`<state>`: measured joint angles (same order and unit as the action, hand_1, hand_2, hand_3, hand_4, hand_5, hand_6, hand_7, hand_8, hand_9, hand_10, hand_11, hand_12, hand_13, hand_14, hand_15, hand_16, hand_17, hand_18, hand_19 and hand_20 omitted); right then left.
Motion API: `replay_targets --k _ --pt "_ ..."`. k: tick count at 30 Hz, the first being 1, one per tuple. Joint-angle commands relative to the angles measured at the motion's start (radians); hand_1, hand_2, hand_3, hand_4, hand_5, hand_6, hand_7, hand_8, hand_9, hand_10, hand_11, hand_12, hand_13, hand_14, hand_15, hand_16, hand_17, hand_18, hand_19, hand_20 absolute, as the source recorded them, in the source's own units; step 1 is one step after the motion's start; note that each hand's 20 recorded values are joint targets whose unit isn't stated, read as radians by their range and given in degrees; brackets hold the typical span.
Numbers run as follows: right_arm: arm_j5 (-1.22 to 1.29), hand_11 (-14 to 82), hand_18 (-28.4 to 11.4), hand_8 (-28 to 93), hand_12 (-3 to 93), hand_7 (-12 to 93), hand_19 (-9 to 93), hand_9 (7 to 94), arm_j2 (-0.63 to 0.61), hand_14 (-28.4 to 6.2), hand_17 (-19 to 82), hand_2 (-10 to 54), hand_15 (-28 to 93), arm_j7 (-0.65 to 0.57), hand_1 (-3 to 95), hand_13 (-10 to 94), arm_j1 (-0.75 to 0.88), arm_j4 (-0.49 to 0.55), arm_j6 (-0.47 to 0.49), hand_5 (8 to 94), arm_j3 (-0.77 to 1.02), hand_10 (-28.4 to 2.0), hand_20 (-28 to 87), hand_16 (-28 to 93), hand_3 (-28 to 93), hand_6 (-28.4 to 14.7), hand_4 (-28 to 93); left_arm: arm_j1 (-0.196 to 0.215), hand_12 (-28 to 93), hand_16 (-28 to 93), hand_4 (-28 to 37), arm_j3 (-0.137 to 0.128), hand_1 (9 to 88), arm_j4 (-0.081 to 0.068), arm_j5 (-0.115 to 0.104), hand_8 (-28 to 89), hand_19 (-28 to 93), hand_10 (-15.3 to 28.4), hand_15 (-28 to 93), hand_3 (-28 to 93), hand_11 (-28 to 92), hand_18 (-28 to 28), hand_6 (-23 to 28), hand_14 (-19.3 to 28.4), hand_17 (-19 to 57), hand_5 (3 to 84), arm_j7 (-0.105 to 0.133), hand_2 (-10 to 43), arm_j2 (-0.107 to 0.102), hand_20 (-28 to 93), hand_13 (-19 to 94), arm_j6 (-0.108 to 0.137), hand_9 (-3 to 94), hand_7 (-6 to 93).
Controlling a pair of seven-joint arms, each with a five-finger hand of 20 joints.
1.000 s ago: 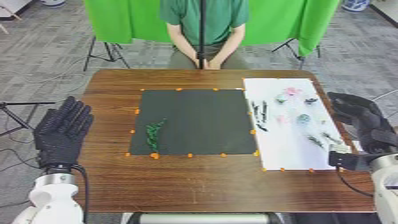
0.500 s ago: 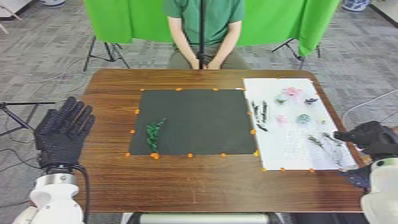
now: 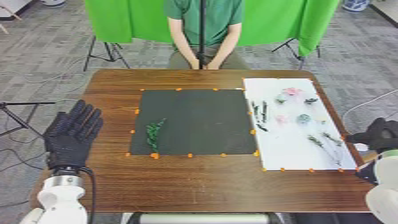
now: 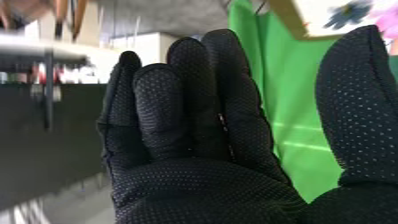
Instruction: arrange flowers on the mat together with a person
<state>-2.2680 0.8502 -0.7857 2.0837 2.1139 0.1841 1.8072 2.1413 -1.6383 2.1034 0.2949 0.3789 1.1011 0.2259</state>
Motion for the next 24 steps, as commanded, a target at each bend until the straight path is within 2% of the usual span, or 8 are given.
replay_targets --k 1,7,8,13,15,20,24 --pt "-0.022 50.3 -23.8 -13 34.5 19 71 58.2 0.020 -19.0 20 -9.5 78 0.022 33.5 49 -0.027 -0.030 0.040 65.9 -0.047 -17.5 32 34 72 -3.3 -28 0.006 7 -8 -28.3 0.014 27.9 -0.011 -0.007 -10 38 13.5 27 76 20 14.4 8.7 14.1 -6.6 48.4 -0.016 13.7 0.012 8 29 -0.007 39.3 13.6" --pt "-0.022 49.9 -23.8 -13 34.4 20 71 59.3 0.019 -18.5 20 -9.5 77 0.045 34.8 49 -0.053 -0.060 0.073 66.9 -0.087 -17.1 32 34 72 -2.8 -28 0.008 7 -8 -28.3 0.014 28.0 -0.009 -0.011 -10 38 13.5 27 76 20 14.4 8.7 14.2 -6.7 48.3 -0.016 13.7 0.009 8 29 -0.005 39.3 13.6" --pt "-0.028 49.8 -23.7 -13 34.4 20 71 59.4 0.019 -18.5 20 -9.5 77 0.056 35.3 49 -0.054 -0.070 0.066 67.0 -0.094 -17.1 32 34 72 -2.7 -28 0.007 7 -8 -28.3 0.013 28.0 -0.010 -0.007 -10 38 13.5 27 75 20 14.5 8.7 14.3 -6.7 48.4 -0.021 13.7 0.013 8 29 -0.009 39.3 13.6" --pt "-0.030 48.1 -23.4 -13 32.6 21 71 63.0 0.027 -17.3 20 -9.5 77 0.057 38.9 51 -0.073 -0.101 0.060 69.6 -0.123 -15.2 32 34 74 -1.4 -28 0.007 7 -8 -28.3 0.016 28.0 -0.010 -0.010 -10 39 13.6 28 75 20 14.6 8.7 14.4 -6.9 48.5 -0.020 13.8 0.010 9 29 -0.009 39.5 13.7" --pt "-0.024 48.0 -23.2 -6 32.1 23 71 64.6 0.032 -16.8 21 -9.5 76 0.057 42.3 51 -0.075 -0.107 0.052 70.6 -0.126 -14.4 32 35 73 -1.5 -28 0.008 7 -8 -28.3 0.016 27.9 -0.010 -0.015 -10 39 13.7 28 75 20 14.6 8.7 14.4 -6.9 48.5 -0.016 13.8 0.010 9 29 -0.006 39.5 13.8" --pt "-0.024 37.9 -22.7 2 46.6 29 71 71.9 0.032 -16.0 22 -9.5 75 0.038 50.4 54 -0.071 -0.113 -0.014 75.6 -0.140 -13.6 33 36 71 -2.0 -28 0.006 7 -8 -28.3 0.011 27.9 -0.014 -0.005 -10 39 13.7 28 75 21 14.7 8.7 14.4 -7.0 48.6 -0.031 13.9 0.014 9 29 -0.019 39.9 14.1" --pt "0.012 35.8 -22.9 5 50.1 33 72 74.1 0.029 -15.8 23 -9.5 75 0.018 51.6 56 -0.074 -0.102 -0.056 76.4 -0.149 -13.6 33 36 74 -2.1 -27 0.007 7 -8 -28.3 0.012 27.8 -0.015 -0.008 -10 39 13.8 28 75 20 14.7 8.7 14.6 -7.1 48.5 -0.038 14.0 0.017 9 29 -0.022 39.9 14.2"
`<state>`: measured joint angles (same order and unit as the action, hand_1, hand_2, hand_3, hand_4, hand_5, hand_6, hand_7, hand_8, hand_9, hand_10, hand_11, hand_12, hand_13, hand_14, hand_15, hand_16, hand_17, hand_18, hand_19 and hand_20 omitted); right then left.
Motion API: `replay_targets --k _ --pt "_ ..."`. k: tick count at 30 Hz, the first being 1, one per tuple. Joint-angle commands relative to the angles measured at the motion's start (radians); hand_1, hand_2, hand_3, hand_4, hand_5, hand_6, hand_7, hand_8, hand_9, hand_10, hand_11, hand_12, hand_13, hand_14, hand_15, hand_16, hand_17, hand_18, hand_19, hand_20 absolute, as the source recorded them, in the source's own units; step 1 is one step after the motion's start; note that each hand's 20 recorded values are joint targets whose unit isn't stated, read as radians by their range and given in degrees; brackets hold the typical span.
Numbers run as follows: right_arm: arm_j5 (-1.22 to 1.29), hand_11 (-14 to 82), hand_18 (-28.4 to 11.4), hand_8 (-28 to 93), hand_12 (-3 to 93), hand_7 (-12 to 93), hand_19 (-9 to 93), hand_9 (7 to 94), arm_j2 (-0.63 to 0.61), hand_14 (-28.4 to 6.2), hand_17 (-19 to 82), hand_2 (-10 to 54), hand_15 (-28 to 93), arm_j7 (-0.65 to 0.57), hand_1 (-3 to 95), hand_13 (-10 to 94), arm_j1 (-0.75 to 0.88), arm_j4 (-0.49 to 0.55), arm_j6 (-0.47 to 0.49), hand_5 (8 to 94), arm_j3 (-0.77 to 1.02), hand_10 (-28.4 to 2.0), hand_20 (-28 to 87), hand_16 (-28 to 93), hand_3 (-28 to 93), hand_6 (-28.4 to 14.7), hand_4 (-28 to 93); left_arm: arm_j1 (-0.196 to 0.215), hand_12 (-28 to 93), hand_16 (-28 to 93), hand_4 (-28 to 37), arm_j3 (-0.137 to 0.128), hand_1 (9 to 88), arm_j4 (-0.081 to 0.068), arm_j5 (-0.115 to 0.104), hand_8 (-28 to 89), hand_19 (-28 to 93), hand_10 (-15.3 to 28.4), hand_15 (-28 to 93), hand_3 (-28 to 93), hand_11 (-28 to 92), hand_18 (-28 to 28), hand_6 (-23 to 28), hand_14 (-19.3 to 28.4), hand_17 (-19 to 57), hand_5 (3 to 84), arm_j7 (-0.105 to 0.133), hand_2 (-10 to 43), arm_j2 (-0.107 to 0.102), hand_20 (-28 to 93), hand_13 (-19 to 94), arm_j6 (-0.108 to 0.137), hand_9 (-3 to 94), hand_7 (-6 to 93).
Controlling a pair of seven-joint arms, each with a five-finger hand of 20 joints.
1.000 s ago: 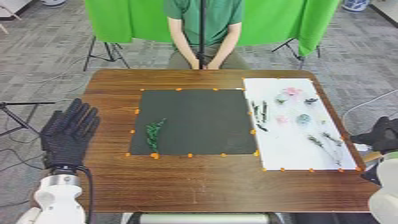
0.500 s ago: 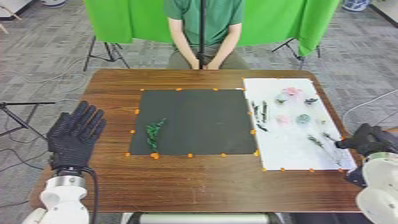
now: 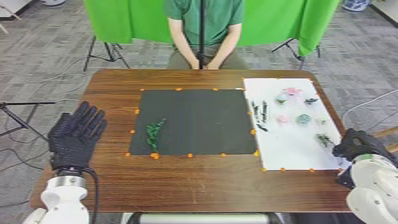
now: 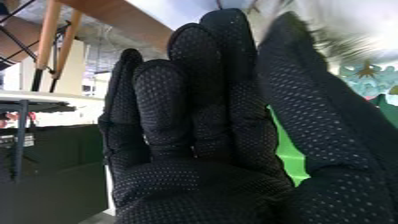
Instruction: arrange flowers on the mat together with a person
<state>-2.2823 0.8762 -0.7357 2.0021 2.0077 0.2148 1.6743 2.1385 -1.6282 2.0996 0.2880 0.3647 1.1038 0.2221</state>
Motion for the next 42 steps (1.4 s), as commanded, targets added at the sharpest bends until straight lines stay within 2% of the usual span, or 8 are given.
replay_targets --k 1,9,11,14,18,25,31,42 --pt "0.029 35.6 -23.0 6 50.4 33 72 74.2 0.002 -15.8 23 -9.5 75 -0.037 51.7 56 0.008 0.007 -0.106 76.5 -0.020 -13.6 33 36 74 -2.1 -27 0.010 7 -8 -28.3 0.002 27.8 -0.011 -0.003 -10 39 13.8 28 75 20 14.7 8.7 14.6 -7.1 48.5 -0.025 14.0 0.014 9 29 -0.019 39.9 14.2" --pt "0.035 35.7 -23.6 8 52.3 34 73 75.2 -0.022 -16.2 24 -9.5 75 -0.090 50.9 58 0.022 0.093 -0.266 77.2 -0.046 -13.7 34 36 76 -2.3 -25 0.014 7 -8 -28.3 -0.001 27.7 -0.010 -0.007 -10 39 13.8 28 75 20 14.8 8.7 14.8 -7.2 48.4 -0.027 14.0 0.016 9 29 -0.022 39.8 14.1" --pt "0.117 35.9 -23.8 9 52.2 34 73 75.5 -0.031 -16.3 24 -9.5 76 -0.087 50.7 58 0.017 0.125 -0.341 77.3 -0.048 -13.7 34 36 76 -2.3 -25 0.019 7 -8 -28.3 -0.002 27.7 -0.008 -0.010 -10 39 13.8 28 75 20 14.8 8.7 14.8 -7.2 48.3 -0.023 14.0 0.015 9 29 -0.022 39.8 14.0" --pt "0.260 36.7 -23.8 10 52.7 35 73 74.4 -0.036 -16.3 24 -9.4 76 -0.072 50.3 58 0.006 0.167 -0.456 76.6 -0.048 -13.7 34 37 76 -2.3 -24 0.017 7 -8 -28.3 -0.004 27.7 -0.014 -0.010 -10 39 13.8 28 75 20 14.8 8.8 14.8 -7.2 48.2 -0.028 14.0 0.016 9 29 -0.042 39.7 14.0" --pt "0.351 37.1 -23.8 10 52.8 36 73 73.9 -0.042 -16.3 24 -9.3 76 -0.044 50.1 58 -0.039 0.198 -0.543 75.8 -0.095 -13.7 34 37 76 -2.3 -24 0.014 7 -8 -28.3 -0.002 27.6 -0.015 -0.013 -10 39 13.7 28 76 20 14.9 8.7 14.9 -7.3 48.1 -0.031 14.0 0.013 9 29 -0.038 39.4 13.8" --pt "0.388 37.5 -23.8 8 52.7 38 73 73.2 -0.050 -16.4 23 -9.5 76 -0.009 50.5 57 -0.280 0.150 -0.495 74.4 -0.342 -13.8 33 36 76 -2.7 -25 0.007 7 -8 -28.3 0.002 27.5 -0.019 -0.019 -10 39 13.7 28 75 20 15.2 8.7 14.9 -7.4 48.0 -0.037 13.8 0.007 9 29 -0.044 39.3 13.8" --pt "0.329 37.8 -24.3 8 52.1 38 73 73.3 0.058 -16.6 23 -9.5 77 -0.053 50.9 57 -0.443 0.085 -0.517 74.3 -0.571 -14.0 33 36 75 -2.6 -25 -0.003 7 -7 -28.3 0.009 27.5 -0.022 -0.024 -10 39 13.5 28 75 20 15.3 8.7 14.9 -7.4 48.0 -0.039 13.7 0.003 9 29 -0.037 39.3 13.8" --pt "0.152 38.9 -25.8 8 50.9 38 75 74.0 0.228 -17.4 23 -9.5 77 -0.102 51.7 58 -0.562 -0.060 -0.539 75.2 -0.824 -14.5 32 35 75 -3.1 -25 -0.025 7 -7 -28.3 0.032 27.6 -0.028 -0.044 -10 39 13.5 28 75 20 15.3 8.6 14.9 -7.3 48.1 -0.046 13.6 -0.012 9 29 -0.028 39.4 14.0"
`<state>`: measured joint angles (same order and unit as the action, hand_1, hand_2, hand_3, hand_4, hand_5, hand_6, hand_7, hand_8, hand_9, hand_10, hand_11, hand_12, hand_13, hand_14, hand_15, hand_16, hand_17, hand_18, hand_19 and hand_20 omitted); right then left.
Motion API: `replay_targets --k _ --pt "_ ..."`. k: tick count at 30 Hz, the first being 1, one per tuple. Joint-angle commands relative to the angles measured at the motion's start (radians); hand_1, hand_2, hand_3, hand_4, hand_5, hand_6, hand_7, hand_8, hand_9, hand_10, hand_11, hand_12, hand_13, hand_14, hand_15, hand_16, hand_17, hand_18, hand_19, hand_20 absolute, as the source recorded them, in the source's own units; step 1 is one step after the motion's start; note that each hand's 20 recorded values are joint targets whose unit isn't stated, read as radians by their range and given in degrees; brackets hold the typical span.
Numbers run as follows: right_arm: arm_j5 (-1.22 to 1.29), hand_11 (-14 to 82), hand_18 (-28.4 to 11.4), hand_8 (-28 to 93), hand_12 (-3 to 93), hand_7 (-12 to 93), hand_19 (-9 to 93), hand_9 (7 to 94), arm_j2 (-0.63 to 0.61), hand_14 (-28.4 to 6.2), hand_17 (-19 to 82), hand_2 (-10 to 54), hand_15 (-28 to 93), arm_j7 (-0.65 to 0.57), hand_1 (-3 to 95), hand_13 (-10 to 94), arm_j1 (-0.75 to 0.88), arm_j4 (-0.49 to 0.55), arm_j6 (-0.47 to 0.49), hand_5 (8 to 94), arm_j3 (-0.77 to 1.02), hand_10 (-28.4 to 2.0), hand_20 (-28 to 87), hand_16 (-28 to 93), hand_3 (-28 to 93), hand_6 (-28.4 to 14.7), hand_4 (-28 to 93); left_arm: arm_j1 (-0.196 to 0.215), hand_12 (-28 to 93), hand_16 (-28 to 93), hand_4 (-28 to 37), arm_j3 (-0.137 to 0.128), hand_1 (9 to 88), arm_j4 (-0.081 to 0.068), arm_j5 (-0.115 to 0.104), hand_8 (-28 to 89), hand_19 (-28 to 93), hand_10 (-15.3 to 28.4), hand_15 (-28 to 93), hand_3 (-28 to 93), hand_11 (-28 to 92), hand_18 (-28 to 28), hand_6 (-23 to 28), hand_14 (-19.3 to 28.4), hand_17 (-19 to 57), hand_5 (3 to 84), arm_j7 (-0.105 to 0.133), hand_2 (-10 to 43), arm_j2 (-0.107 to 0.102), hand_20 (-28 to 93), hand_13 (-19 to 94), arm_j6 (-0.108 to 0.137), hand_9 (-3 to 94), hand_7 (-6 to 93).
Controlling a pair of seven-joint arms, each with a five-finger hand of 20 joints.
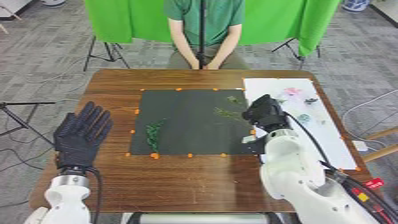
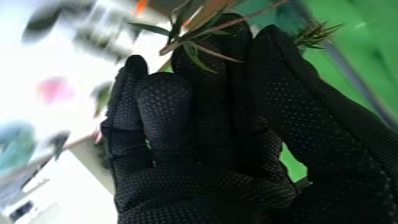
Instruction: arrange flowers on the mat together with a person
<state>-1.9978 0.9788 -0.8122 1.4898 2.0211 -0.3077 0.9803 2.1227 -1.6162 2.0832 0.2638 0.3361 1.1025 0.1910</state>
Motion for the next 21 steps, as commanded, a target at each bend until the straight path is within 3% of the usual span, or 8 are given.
replay_targets --k 1,10,13,21 --pt "-0.142 39.1 -25.9 8 50.8 38 75 74.1 0.143 -17.4 23 -9.5 77 -0.035 51.7 58 -0.055 -0.089 -0.014 75.4 -0.144 -14.6 32 35 75 -3.1 -25 -0.014 7 -7 -28.3 0.025 27.6 -0.012 -0.022 -10 39 13.5 28 75 20 15.3 8.6 14.9 -7.3 48.1 -0.017 13.6 -0.012 9 29 0.003 39.4 14.0" --pt "-0.331 39.9 -27.1 9 49.8 37 77 74.3 0.228 -18.2 23 -9.5 78 0.000 52.2 58 -0.044 -0.197 -0.013 76.2 -0.222 -14.9 31 34 75 -3.6 -25 -0.037 7 -7 -28.3 0.047 27.6 -0.020 -0.027 -10 39 13.6 29 76 20 15.3 8.6 15.3 -7.4 48.2 -0.020 13.6 -0.027 10 29 0.007 39.5 14.0" --pt "-0.339 39.9 -27.4 9 49.6 37 77 74.4 0.249 -18.4 23 -9.5 78 -0.046 51.9 59 -0.030 -0.205 -0.056 76.3 -0.232 -15.1 31 33 75 -3.6 -25 -0.045 7 -7 -28.3 0.057 27.6 -0.026 -0.020 -10 39 13.6 29 76 20 15.3 8.6 15.4 -7.4 48.2 -0.010 13.4 -0.030 10 29 -0.011 39.5 14.1" --pt "-0.292 42.5 -28.3 4 43.8 32 78 72.0 0.237 -19.4 22 -9.5 79 -0.033 48.6 58 -0.017 -0.170 -0.021 74.1 -0.237 -16.5 30 32 74 -5.2 -24 -0.038 7 -7 -28.3 0.054 27.7 -0.023 -0.034 -10 38 13.5 29 76 20 15.5 8.7 15.5 -7.2 48.3 -0.002 12.7 -0.029 10 30 -0.007 40.2 14.1"
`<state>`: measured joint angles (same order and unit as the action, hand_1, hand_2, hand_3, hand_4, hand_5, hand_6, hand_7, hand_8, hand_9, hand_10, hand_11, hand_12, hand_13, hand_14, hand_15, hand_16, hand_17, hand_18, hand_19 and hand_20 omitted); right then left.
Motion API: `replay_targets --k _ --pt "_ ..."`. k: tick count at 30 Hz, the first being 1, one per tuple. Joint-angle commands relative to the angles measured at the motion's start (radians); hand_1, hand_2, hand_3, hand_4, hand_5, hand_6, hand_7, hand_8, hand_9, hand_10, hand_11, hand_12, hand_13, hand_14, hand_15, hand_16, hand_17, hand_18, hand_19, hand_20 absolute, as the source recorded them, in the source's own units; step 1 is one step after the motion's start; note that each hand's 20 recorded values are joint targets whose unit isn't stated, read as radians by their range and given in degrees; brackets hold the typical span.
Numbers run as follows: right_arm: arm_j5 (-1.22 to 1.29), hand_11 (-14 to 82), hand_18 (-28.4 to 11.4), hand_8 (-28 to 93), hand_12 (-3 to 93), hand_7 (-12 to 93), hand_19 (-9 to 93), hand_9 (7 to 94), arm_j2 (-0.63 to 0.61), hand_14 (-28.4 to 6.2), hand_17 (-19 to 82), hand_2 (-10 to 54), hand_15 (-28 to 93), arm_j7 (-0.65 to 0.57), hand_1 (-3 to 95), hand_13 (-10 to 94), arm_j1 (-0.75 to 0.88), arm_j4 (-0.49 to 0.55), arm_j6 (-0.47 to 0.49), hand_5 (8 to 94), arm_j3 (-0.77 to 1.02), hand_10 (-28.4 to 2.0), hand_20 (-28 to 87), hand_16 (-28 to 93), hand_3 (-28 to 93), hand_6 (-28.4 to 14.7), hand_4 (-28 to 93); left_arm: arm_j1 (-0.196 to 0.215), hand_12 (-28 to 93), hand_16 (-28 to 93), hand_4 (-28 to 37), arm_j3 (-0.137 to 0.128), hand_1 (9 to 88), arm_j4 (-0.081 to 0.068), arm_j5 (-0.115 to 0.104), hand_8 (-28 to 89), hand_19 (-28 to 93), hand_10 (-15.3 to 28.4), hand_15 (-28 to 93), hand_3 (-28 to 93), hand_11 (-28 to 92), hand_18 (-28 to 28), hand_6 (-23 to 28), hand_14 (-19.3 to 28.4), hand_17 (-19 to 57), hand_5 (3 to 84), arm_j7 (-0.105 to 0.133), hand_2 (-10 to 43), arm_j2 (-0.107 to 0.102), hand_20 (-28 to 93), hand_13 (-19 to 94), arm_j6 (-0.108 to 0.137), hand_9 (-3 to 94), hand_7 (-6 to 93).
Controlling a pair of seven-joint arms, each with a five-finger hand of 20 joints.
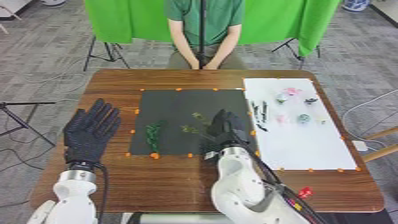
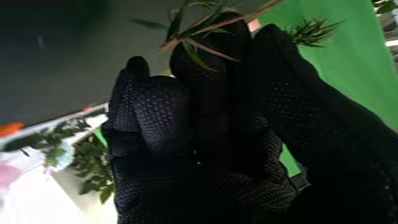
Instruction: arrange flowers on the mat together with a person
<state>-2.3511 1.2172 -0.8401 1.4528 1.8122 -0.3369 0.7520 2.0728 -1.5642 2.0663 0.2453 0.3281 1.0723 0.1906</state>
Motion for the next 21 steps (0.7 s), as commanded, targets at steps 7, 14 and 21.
replay_targets --k 7,14,21 --pt "0.080 45.5 -28.4 3 34.1 25 78 70.7 -0.007 -20.0 21 -9.5 78 -0.011 44.3 57 0.026 0.060 0.018 72.6 -0.002 -17.9 30 32 73 -5.6 -23 0.013 8 -7 -28.3 0.003 27.7 -0.007 -0.036 -10 38 13.5 29 76 20 15.6 8.7 15.6 -7.2 48.4 0.010 12.5 0.003 10 30 0.001 40.5 14.1" --pt "0.097 46.8 -28.4 -8 32.3 23 77 68.9 -0.057 -20.3 21 -9.5 79 0.008 39.2 56 0.040 0.122 0.080 70.4 0.020 -18.5 31 32 77 -5.2 -23 0.028 8 -7 -28.3 -0.010 27.9 0.002 -0.049 -10 38 13.6 29 76 20 15.7 8.8 15.7 -7.2 48.7 0.021 12.2 0.011 10 30 0.011 40.8 14.4" --pt "0.117 48.1 -28.4 -12 32.9 25 77 66.7 -0.112 -20.7 20 -9.5 79 0.008 37.2 54 0.088 0.177 0.204 69.7 0.084 -19.1 31 32 76 -5.5 -22 0.043 8 -7 -28.3 -0.021 27.9 0.005 -0.056 -10 38 13.7 30 76 21 15.7 8.8 15.7 -7.1 48.8 0.021 12.2 0.019 10 31 0.011 41.2 14.7"
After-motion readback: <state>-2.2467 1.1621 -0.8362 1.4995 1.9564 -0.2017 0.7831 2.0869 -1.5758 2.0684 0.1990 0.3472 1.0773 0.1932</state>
